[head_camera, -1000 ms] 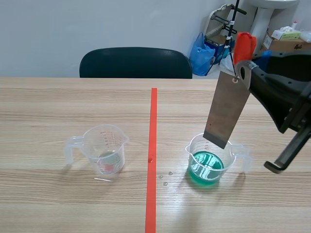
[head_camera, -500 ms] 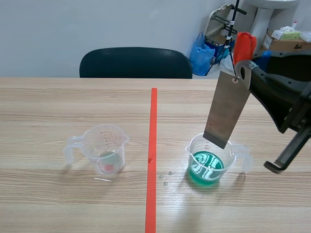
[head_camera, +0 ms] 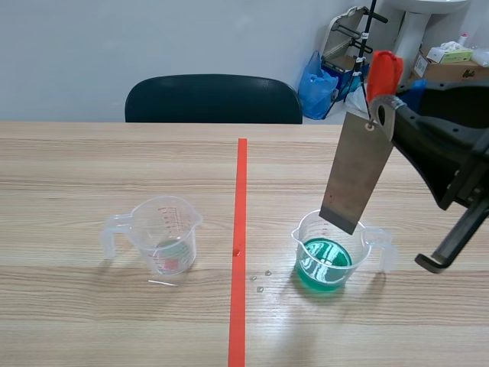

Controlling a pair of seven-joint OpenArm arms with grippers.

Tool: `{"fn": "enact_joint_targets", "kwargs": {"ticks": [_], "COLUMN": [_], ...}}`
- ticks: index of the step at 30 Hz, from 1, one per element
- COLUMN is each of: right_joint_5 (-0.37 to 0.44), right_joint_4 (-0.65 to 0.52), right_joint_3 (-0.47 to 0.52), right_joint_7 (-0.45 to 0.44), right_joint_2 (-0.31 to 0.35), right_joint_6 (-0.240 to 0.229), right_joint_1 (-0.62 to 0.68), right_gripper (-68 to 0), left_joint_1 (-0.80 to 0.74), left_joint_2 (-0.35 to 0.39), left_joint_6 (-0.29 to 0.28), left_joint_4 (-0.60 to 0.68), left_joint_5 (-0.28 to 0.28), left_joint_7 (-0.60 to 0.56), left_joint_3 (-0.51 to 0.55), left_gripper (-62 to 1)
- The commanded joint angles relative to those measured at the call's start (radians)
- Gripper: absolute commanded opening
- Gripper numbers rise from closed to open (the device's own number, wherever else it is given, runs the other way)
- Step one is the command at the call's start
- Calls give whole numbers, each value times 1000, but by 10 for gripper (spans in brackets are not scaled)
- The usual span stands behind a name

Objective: Do the redox reaction experiment

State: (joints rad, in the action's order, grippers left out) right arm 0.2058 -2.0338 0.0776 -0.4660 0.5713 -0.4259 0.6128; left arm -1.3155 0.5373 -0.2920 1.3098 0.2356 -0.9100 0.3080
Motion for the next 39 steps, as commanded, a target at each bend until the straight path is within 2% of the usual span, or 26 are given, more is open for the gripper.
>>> {"fn": "enact_joint_targets", "kwargs": {"ticks": [1,17,22,26,28,32,39], "right_joint_5": [11,11,11,11,11,16,84], "right_joint_4": [-19,-19,-19,-19,-19,-19,-19], "right_joint_3": [9,9,7,1,-16,-69,-196], "right_joint_7": [-18,-18,-3,11,42,91,174], "right_joint_2": [7,7,7,7,7,7,7], "right_joint_6": [6,6,-21,-73,-90,-92,-91], "right_joint_1": [-10,-10,-22,-55,-76,-136,-260], "right_gripper": [-662,-662,-662,-662,-662,-662,-662], "left_joint_1": [-1,-1,-1,-1,-1,-1,-1], "left_joint_2": [-5,-5,-6,-8,-8,-8,-8], "left_joint_6": [-9,-9,-9,-9,-9,-10,-10], "left_joint_4": [12,12,12,12,12,12,12], "left_joint_5": [6,6,6,6,6,6,6], "left_joint_7": [-14,-13,-13,-13,-13,-9,-9], "left_joint_3": [-1,-1,-1,-1,-1,-1,-1], "left_gripper": [14,14,14,14,14,14,14]}}
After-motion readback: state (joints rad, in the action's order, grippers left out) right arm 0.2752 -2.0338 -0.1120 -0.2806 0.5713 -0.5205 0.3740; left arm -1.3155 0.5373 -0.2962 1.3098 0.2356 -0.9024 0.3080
